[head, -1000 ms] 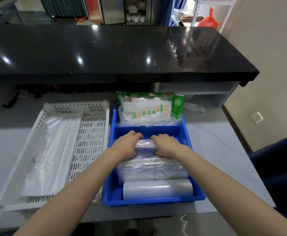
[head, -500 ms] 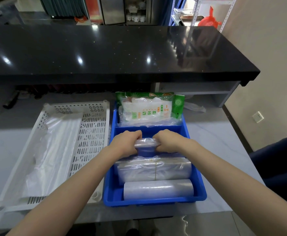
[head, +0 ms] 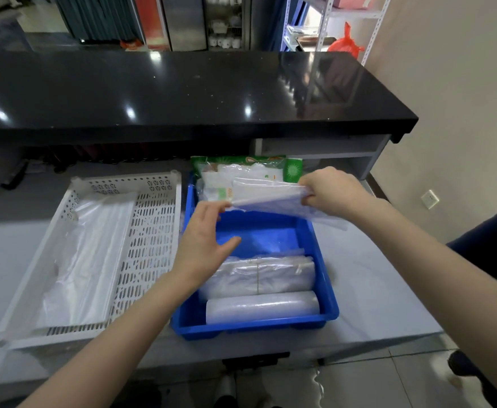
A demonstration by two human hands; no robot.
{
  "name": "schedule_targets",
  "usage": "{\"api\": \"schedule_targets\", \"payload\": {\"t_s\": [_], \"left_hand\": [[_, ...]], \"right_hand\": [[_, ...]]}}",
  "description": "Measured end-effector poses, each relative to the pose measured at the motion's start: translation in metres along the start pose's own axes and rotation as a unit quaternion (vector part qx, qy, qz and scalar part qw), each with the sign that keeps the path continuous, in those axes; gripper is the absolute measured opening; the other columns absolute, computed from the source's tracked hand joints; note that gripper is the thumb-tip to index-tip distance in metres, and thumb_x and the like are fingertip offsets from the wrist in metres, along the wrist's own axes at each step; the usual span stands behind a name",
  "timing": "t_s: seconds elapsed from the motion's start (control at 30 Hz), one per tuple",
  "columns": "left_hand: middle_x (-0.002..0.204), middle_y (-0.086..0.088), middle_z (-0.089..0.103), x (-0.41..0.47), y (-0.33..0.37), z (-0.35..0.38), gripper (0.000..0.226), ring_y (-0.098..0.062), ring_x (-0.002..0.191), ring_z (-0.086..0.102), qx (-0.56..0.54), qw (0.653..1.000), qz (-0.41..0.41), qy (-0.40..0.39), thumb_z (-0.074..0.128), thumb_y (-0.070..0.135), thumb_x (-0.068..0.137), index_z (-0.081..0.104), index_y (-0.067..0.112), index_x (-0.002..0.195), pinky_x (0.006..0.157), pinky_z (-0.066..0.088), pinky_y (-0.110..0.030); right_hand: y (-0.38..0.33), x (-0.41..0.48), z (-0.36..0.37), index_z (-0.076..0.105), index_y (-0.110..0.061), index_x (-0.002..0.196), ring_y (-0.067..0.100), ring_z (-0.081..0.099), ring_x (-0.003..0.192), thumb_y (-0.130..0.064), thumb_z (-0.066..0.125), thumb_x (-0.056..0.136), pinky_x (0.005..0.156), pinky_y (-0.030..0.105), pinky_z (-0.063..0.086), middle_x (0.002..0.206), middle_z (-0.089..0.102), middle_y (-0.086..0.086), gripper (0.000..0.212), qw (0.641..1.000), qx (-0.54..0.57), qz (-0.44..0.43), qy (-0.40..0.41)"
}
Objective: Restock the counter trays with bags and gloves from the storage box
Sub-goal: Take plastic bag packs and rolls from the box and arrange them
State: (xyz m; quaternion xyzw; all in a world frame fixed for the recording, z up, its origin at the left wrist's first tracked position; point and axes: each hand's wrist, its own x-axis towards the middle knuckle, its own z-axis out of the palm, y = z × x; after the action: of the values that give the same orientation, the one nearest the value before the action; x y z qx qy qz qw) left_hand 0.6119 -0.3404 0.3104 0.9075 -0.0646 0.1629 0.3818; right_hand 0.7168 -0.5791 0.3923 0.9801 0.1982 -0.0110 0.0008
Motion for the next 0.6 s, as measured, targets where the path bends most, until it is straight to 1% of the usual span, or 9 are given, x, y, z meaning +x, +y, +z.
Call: {"api": "schedule_targets", "payload": {"t_s": [0.07,0.1,0.13,0.17,0.2,0.27,0.37,0.5,0.6], "left_hand": [[0.100,0.012,0.054,-0.007,0.001,0.008,0.034,-0.006,0.089,0.053,0.037,0.995,-0.010,-0.096,0.076,0.030,0.075,0.058,0.026,0.104,0.083,0.050,-0.035],[0.098,0.013,0.056,-0.008,0.003,0.012,0.031,-0.006,0.089,0.053,0.061,0.985,-0.008,-0.160,0.074,0.037,0.076,0.060,0.028,0.102,0.083,0.049,-0.035],[0.100,0.013,0.057,-0.010,0.006,0.016,0.033,-0.007,0.093,0.052,0.089,0.972,-0.004,-0.216,0.072,0.043,0.076,0.061,0.030,0.104,0.083,0.049,-0.034],[0.103,0.012,0.057,-0.011,0.008,0.021,0.036,-0.008,0.097,0.051,0.116,0.961,0.004,-0.250,0.070,0.047,0.077,0.061,0.030,0.108,0.084,0.047,-0.033],[0.105,0.011,0.056,-0.011,0.011,0.025,0.038,-0.010,0.099,0.050,0.141,0.955,0.015,-0.261,0.068,0.047,0.078,0.061,0.029,0.110,0.084,0.045,-0.032],[0.104,0.008,0.056,-0.011,0.016,0.031,0.033,-0.014,0.098,0.051,0.178,0.952,0.038,-0.248,0.066,0.042,0.080,0.061,0.027,0.109,0.084,0.042,-0.032],[0.098,0.008,0.058,-0.014,0.019,0.035,0.025,-0.014,0.093,0.052,0.190,0.951,0.044,-0.239,0.063,0.035,0.080,0.059,0.026,0.103,0.077,0.038,-0.028],[0.094,0.007,0.062,-0.021,0.021,0.037,0.029,-0.016,0.086,0.054,0.179,0.955,0.011,-0.237,0.060,0.036,0.079,0.055,0.025,0.105,0.071,0.040,-0.028],[0.093,0.005,0.059,-0.024,0.022,0.039,0.029,-0.018,0.089,0.052,0.225,0.943,0.026,-0.243,0.061,0.039,0.077,0.057,0.023,0.101,0.071,0.040,-0.029]], "right_hand": [[0.011,-0.008,0.003,0.063,-0.019,0.086,0.029,0.060,0.076,-0.021,0.059,0.080,0.064,0.035,0.052,0.082,0.064,0.006,0.007,0.999,-0.021,0.024,-0.010],[0.017,-0.013,0.006,0.063,-0.020,0.086,0.030,0.061,0.078,-0.021,0.059,0.080,0.065,0.035,0.052,0.084,0.065,0.007,0.008,0.999,-0.025,0.034,-0.016],[0.022,-0.018,0.009,0.063,-0.020,0.087,0.031,0.061,0.080,-0.021,0.059,0.079,0.065,0.034,0.050,0.086,0.065,0.008,0.008,0.999,-0.026,0.041,-0.023],[0.027,-0.023,0.012,0.062,-0.020,0.086,0.032,0.061,0.081,-0.021,0.059,0.079,0.064,0.033,0.048,0.088,0.065,0.008,0.008,0.998,-0.027,0.045,-0.029],[0.031,-0.028,0.014,0.062,-0.020,0.085,0.032,0.061,0.082,-0.020,0.060,0.079,0.063,0.033,0.047,0.089,0.065,0.009,0.007,0.998,-0.026,0.049,-0.035],[0.037,-0.036,0.018,0.061,-0.019,0.082,0.031,0.060,0.081,-0.020,0.061,0.079,0.061,0.031,0.046,0.088,0.066,0.009,0.004,0.997,-0.019,0.060,-0.046],[0.042,-0.045,0.018,0.056,-0.020,0.076,0.029,0.059,0.078,-0.021,0.062,0.079,0.058,0.029,0.039,0.085,0.066,0.009,0.007,0.996,0.005,0.074,-0.054],[0.043,-0.053,0.018,0.058,-0.020,0.078,0.028,0.059,0.077,-0.022,0.063,0.081,0.059,0.028,0.038,0.084,0.066,0.009,0.006,0.995,0.026,0.081,-0.049],[0.041,-0.055,0.020,0.062,-0.016,0.084,0.029,0.060,0.080,-0.021,0.063,0.081,0.059,0.029,0.041,0.086,0.066,0.010,0.006,0.995,0.035,0.083,-0.046]]}}
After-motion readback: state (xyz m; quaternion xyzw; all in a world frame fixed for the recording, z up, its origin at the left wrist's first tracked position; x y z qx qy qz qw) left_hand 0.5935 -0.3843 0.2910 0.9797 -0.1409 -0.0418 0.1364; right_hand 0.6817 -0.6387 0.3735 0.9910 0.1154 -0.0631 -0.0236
